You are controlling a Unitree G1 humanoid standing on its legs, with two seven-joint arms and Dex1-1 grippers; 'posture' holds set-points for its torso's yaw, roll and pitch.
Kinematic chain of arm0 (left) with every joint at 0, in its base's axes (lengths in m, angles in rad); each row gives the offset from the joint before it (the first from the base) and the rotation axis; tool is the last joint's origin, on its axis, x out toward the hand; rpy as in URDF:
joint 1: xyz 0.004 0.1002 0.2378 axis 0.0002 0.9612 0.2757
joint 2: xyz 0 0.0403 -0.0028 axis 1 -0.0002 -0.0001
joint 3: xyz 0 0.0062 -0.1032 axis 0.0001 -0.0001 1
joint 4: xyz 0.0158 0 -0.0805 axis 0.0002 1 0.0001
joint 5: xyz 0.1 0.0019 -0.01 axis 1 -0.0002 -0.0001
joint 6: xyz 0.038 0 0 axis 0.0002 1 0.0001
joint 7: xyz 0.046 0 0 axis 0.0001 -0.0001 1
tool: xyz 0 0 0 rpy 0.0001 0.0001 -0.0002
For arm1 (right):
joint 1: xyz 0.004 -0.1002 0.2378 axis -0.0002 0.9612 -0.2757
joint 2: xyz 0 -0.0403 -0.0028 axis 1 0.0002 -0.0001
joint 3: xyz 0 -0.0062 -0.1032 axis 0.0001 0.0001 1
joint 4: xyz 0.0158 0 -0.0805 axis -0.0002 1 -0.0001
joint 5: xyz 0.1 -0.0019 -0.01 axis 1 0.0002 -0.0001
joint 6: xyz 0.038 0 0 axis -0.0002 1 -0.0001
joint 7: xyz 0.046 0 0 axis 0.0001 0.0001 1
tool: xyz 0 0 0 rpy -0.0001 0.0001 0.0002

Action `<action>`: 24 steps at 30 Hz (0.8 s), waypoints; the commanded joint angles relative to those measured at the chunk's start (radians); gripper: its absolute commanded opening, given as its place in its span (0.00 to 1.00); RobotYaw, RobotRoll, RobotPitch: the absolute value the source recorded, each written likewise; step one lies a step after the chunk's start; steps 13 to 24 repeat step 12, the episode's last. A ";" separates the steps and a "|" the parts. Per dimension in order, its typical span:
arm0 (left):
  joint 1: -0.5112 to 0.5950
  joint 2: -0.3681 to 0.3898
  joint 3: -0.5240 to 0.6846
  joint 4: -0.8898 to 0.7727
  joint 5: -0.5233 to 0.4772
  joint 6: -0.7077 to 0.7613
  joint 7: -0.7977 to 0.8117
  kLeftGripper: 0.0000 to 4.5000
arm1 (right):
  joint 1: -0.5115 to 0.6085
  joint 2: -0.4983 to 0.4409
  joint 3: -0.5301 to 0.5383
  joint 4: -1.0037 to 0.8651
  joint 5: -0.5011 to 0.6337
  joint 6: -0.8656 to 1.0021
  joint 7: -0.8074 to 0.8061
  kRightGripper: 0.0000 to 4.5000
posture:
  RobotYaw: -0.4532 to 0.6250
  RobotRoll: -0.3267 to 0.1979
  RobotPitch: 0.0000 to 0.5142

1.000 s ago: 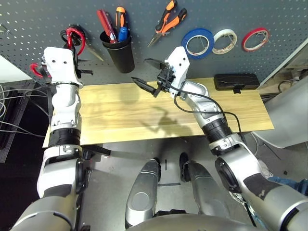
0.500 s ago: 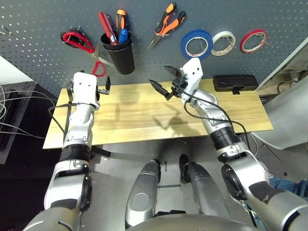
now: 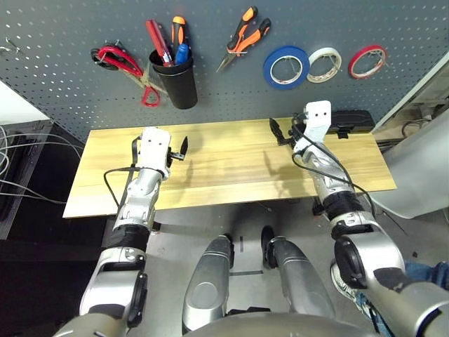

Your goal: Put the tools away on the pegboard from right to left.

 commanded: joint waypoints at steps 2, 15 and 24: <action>0.001 -0.028 -0.006 0.071 -0.007 0.031 -0.007 0.99 | 0.012 -0.048 -0.045 0.074 0.004 0.017 -0.041 1.00 | 0.50 0.62 0.50; -0.034 -0.059 -0.024 0.168 0.008 0.036 -0.022 0.99 | 0.043 -0.144 -0.073 0.149 -0.007 0.013 -0.057 1.00 | 0.47 0.62 0.49; -0.034 -0.059 -0.024 0.168 0.008 0.036 -0.022 0.99 | 0.043 -0.144 -0.073 0.149 -0.007 0.013 -0.057 1.00 | 0.47 0.62 0.49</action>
